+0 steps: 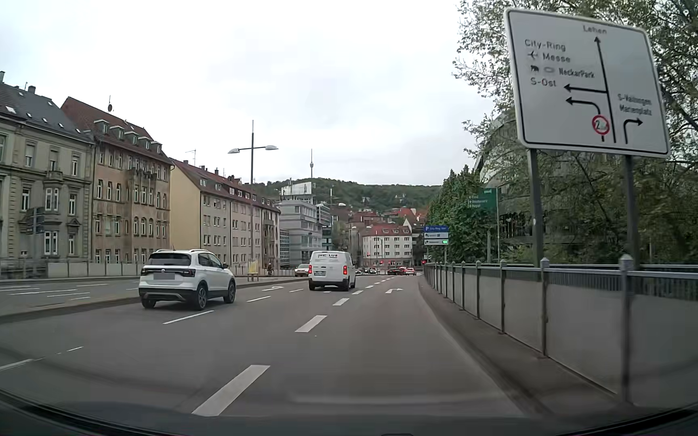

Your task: Follow the waypoints while adhering to traffic rules and regulations

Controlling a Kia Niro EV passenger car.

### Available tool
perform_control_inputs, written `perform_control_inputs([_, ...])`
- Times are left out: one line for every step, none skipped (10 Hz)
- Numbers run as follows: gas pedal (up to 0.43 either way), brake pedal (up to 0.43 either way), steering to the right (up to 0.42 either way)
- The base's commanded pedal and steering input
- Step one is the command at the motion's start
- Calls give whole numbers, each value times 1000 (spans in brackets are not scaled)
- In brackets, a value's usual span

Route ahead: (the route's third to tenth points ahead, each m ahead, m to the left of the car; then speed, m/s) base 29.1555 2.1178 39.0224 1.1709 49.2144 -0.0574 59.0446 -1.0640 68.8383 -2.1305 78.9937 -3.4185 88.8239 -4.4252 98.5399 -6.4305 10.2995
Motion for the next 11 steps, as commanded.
perform_control_inputs([47, 0, 16])
perform_control_inputs([47, 0, 16])
perform_control_inputs([47, 0, 16])
perform_control_inputs([47, 0, 16])
perform_control_inputs([47, 0, 16])
perform_control_inputs([47, 0, 16])
perform_control_inputs([47, 0, 16])
perform_control_inputs([39, 0, 16])
perform_control_inputs([28, 0, 16])
perform_control_inputs([28, 0, 16])
perform_control_inputs([28, 0, 16])
